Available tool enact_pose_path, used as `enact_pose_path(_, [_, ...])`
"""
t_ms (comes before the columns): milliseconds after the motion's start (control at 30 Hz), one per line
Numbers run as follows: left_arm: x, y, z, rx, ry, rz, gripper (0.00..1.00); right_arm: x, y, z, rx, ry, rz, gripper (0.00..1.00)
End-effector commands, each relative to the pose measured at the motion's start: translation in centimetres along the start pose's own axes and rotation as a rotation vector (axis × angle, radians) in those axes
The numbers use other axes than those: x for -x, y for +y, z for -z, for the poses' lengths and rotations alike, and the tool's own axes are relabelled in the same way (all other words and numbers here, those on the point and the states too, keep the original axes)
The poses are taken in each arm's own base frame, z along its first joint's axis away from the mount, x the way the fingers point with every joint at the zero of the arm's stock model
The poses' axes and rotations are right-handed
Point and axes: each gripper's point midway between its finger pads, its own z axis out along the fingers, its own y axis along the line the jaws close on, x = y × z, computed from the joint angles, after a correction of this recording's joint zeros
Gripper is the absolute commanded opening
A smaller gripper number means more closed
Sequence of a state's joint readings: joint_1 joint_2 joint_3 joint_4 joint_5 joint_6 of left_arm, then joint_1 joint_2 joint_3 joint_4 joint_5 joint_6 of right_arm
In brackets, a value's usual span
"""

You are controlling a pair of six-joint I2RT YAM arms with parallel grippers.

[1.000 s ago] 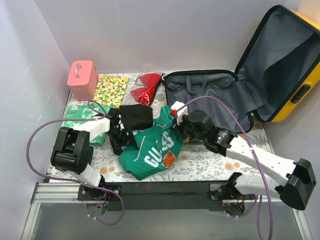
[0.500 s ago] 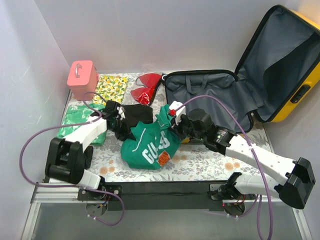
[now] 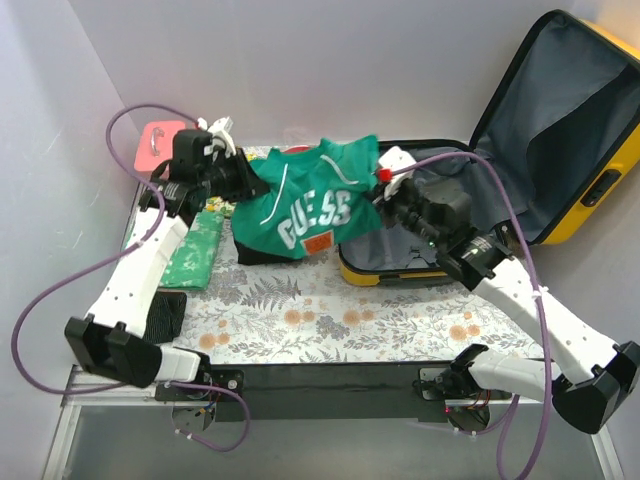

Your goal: Pack the luggage

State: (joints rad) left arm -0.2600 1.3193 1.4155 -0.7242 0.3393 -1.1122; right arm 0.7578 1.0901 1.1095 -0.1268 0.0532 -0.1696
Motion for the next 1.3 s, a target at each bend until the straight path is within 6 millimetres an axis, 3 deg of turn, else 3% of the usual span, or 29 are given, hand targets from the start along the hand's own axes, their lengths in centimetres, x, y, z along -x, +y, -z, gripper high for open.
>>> enact_pose_path(0, [2.8,-3.7,-2.7,-0.112,-0.020,-0.047,0.00,3.7,-6.0,3.8,-0.201,-0.123,0.132,0.01])
enact_pose_path(33, [3.9,-5.1,-2.9,-0.140,-0.038,-0.061,0.00,3.2,-7.7,4.6,-0.255,-0.107,0.175,0.01])
enact_pose_path(67, [3.6,-7.0,-3.6,-0.185,-0.032,-0.081,0.00,2.9,-8.8,5.3,-0.294,-0.096,0.198,0.01])
enact_pose_path(100, [3.1,-7.4,-5.5,-0.186,-0.002,-0.084,0.00,2.0,-9.6,6.1,-0.330,-0.077,0.213,0.01])
enact_pose_path(133, [2.5,-9.2,-6.2,-0.214,0.005,-0.106,0.00,1.2,-11.7,7.0,-0.388,-0.047,0.230,0.01])
enact_pose_path(200, [2.7,-11.0,-8.4,-0.242,0.001,-0.120,0.00,-0.1,-13.3,8.1,-0.423,-0.006,0.233,0.01])
enact_pose_path(233, [1.7,-12.5,-9.4,-0.262,0.025,-0.128,0.00,-1.2,-15.4,9.2,-0.480,0.033,0.223,0.01])
enact_pose_path(267, [2.2,-13.7,-9.8,-0.278,0.011,-0.136,0.00,-2.1,-16.3,9.7,-0.497,0.062,0.221,0.01])
enact_pose_path(300, [1.0,-13.6,-11.8,-0.263,0.051,-0.125,0.00,-2.9,-17.9,10.5,-0.528,0.088,0.219,0.01])
enact_pose_path(367, [-0.8,-14.9,-13.1,-0.282,0.094,-0.130,0.00,-4.1,-19.3,11.2,-0.555,0.129,0.217,0.01])
enact_pose_path(467, [-2.6,-14.9,-16.1,-0.251,0.130,-0.113,0.00,-7.6,-20.6,11.9,-0.541,0.240,0.218,0.01])
enact_pose_path(533, [-2.9,-15.6,-16.9,-0.257,0.146,-0.099,0.00,-9.9,-21.1,12.0,-0.534,0.303,0.206,0.01])
enact_pose_path(567, [-4.1,-14.7,-18.2,-0.231,0.189,-0.090,0.00,-11.7,-21.0,12.1,-0.527,0.346,0.199,0.01])
enact_pose_path(733, [-7.9,-13.7,-20.2,-0.200,0.283,-0.111,0.00,-15.9,-21.0,12.1,-0.501,0.471,0.206,0.01])
enact_pose_path(800, [-9.5,-12.8,-21.0,-0.178,0.321,-0.105,0.00,-18.1,-21.3,13.1,-0.510,0.544,0.184,0.01])
enact_pose_path(900, [-10.4,-12.1,-21.6,-0.155,0.345,-0.100,0.00,-20.9,-20.5,13.3,-0.470,0.614,0.173,0.01])
enact_pose_path(1033, [-11.2,-11.4,-21.9,-0.126,0.365,-0.100,0.00,-23.6,-20.2,14.1,-0.459,0.699,0.179,0.01])
enact_pose_path(1267, [-13.4,-9.7,-23.1,-0.069,0.407,-0.082,0.00,-25.9,-20.9,13.6,-0.468,0.736,0.159,0.01])
